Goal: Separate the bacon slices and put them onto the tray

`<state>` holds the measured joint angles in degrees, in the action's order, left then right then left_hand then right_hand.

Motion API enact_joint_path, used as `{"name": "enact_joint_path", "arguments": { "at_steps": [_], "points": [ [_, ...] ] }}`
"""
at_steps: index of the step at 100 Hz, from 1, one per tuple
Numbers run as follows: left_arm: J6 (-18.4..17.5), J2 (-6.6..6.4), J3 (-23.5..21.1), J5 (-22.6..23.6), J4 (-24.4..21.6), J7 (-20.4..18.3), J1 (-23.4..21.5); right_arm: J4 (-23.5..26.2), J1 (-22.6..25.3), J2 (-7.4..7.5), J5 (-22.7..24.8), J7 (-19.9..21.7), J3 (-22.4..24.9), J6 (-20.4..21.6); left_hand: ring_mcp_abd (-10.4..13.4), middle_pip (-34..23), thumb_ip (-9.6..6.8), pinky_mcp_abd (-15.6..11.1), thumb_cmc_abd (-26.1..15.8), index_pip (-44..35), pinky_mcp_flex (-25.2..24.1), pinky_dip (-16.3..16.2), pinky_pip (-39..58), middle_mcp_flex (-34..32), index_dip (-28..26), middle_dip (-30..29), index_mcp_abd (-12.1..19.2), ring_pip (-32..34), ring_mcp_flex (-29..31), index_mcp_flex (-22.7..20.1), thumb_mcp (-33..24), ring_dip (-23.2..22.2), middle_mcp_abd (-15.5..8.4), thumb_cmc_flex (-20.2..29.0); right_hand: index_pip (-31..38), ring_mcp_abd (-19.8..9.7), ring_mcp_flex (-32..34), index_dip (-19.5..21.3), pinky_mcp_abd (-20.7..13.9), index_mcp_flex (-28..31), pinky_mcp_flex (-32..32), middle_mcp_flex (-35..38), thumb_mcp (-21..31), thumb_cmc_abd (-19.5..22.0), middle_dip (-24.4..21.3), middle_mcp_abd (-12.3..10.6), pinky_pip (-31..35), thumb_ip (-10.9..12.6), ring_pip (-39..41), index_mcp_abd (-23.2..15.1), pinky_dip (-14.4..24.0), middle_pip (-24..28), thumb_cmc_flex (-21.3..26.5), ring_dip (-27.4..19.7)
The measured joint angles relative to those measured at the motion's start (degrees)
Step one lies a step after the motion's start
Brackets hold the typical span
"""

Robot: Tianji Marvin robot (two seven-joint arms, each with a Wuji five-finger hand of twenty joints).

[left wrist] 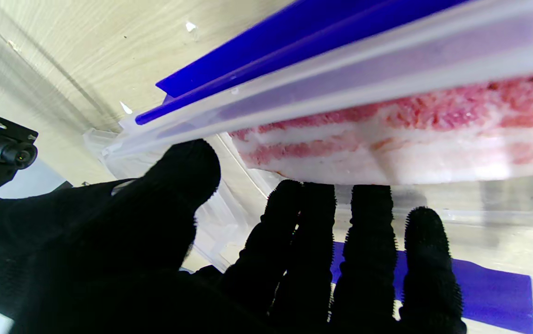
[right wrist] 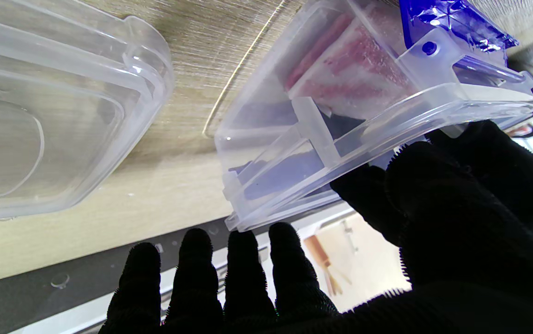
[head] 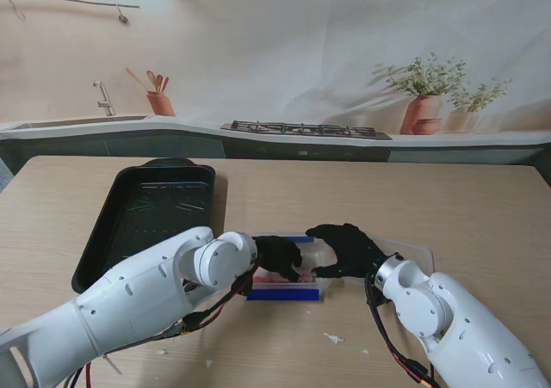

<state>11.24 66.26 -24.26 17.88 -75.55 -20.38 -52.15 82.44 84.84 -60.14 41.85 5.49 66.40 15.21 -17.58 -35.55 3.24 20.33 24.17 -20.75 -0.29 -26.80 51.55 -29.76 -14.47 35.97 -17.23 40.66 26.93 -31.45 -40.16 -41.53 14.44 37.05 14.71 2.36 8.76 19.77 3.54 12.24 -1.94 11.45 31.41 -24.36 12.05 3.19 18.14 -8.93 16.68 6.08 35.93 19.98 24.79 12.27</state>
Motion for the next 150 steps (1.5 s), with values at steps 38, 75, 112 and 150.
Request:
{"name": "enact_joint_path", "arguments": {
  "at_steps": [38,75,112,150],
  "points": [
    [-1.74,-0.71,-0.51,2.49,-1.43,0.51,-0.39,-0.04,-0.05,0.01,-0.02,0.04,-0.05,-0.02,2.0,-5.02,0.0,0.03,3.58,-2.11,0.07,0.47,-0.02,-3.29,-1.13,5.72,0.89,5.14,4.02,-0.04,-4.98,-3.17,-1.19,0.06,0.0,0.0,0.0,0.0,0.0,0.0,0.0,0.0,0.0,0.0,0.0,0.0,0.0,0.0,0.0,0.0,0.0,0.0,0.0,0.0],
    [-2.99,-0.53,-1.1,5.28,-1.35,3.55,-1.43,-0.07,-0.06,0.01,-0.01,0.04,-0.04,-0.03,3.61,-6.45,2.14,0.93,11.86,-6.42,5.48,-0.14,2.26,-12.77,-3.2,15.2,3.48,7.37,12.22,-4.16,-8.53,-4.61,-3.36,7.09,0.0,0.0,0.0,0.0,0.0,0.0,0.0,0.0,0.02,0.0,0.0,0.0,0.0,0.0,0.0,0.0,0.01,0.01,0.0,0.0],
    [-3.04,-0.83,0.51,6.45,-1.39,2.18,-0.27,-0.11,-0.09,0.0,-0.01,0.01,-0.07,-0.05,4.96,-6.3,2.15,1.51,12.4,-17.84,3.35,-0.17,1.59,-17.43,-7.36,19.21,10.04,8.59,14.76,-8.1,-6.86,-6.85,-7.9,7.64,0.0,-0.01,0.0,0.0,0.0,0.0,0.0,0.0,0.03,0.0,0.0,0.0,0.0,0.0,0.0,0.0,0.01,0.01,0.0,0.0],
    [-5.22,-0.98,0.29,11.44,-1.44,3.36,-0.95,-0.15,-0.09,0.0,0.0,-0.06,-0.07,-0.09,5.45,-2.85,2.15,1.45,9.13,-31.29,3.02,-0.17,3.91,-19.92,-7.28,21.83,16.94,8.54,13.91,-11.72,-3.2,-7.45,-9.45,9.18,0.0,-0.02,0.0,0.0,0.0,0.0,0.0,0.0,0.03,0.0,0.0,0.0,0.0,0.0,0.0,0.0,0.0,0.01,0.0,0.0]
  ]
}}
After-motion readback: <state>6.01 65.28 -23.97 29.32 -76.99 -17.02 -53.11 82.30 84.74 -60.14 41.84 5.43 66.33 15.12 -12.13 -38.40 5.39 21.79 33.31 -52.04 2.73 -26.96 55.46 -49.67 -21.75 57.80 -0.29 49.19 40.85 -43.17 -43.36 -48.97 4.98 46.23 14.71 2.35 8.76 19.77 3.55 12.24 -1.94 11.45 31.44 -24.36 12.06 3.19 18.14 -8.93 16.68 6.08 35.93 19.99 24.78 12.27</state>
